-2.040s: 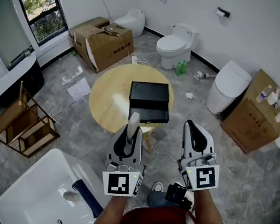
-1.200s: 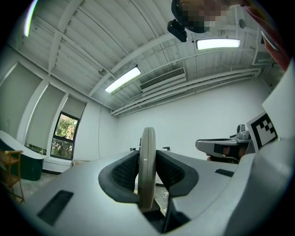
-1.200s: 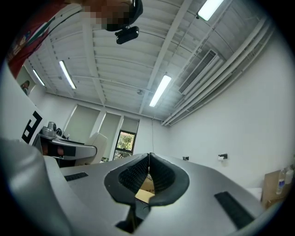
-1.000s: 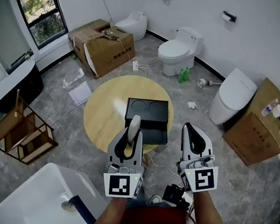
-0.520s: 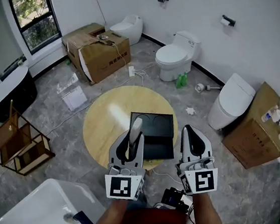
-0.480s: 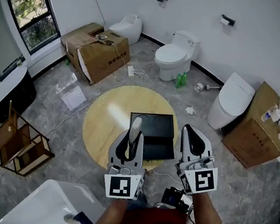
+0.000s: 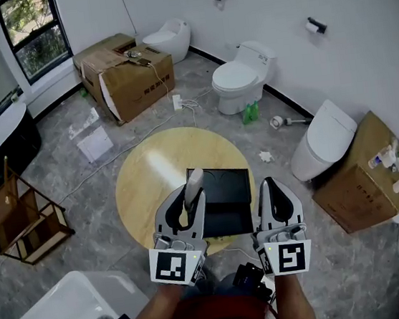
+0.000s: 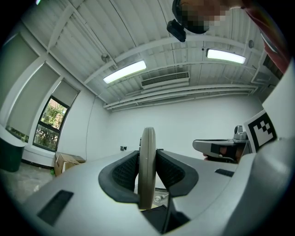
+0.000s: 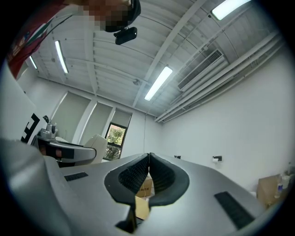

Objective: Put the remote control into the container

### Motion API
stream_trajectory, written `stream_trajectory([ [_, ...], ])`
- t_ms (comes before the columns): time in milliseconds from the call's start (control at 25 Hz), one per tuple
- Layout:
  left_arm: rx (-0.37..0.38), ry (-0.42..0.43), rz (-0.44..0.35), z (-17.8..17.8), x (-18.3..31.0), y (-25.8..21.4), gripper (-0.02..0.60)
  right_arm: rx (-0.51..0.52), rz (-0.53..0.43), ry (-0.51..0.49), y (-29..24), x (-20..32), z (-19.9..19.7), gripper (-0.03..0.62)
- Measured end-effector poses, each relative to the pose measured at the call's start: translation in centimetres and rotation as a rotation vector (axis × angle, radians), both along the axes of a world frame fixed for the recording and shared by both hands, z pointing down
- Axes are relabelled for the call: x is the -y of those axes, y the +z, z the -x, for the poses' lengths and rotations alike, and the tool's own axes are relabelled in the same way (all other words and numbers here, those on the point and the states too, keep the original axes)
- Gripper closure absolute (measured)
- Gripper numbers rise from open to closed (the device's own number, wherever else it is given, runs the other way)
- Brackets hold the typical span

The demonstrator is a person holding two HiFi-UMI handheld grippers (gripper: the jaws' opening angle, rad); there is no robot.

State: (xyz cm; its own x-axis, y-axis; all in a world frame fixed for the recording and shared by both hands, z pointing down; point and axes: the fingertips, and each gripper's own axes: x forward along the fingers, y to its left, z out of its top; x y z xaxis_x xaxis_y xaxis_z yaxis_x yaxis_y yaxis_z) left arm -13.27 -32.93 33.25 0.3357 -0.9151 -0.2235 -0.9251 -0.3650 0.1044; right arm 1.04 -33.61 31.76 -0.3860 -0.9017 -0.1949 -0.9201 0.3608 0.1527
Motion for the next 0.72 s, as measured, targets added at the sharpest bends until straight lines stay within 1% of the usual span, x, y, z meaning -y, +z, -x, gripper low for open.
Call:
stream_trajectory([
  [280, 0.011, -0.015, 0.014, -0.6, 2.5, 0.4, 0.464, 0.028, 0.008, -0.006, 0.3, 3.1, -1.3, 0.572],
  [440, 0.041, -0.024, 0.03, -1.6, 3.5, 1.1, 0.464, 0.018, 0.013, -0.029, 0.6, 4.3, -2.0, 0.572],
  [720, 0.082, -0.031, 0.041, -3.1, 4.7, 1.9, 0.465, 0.029, 0.016, -0.039, 0.8, 6.0, -3.7, 0.572],
])
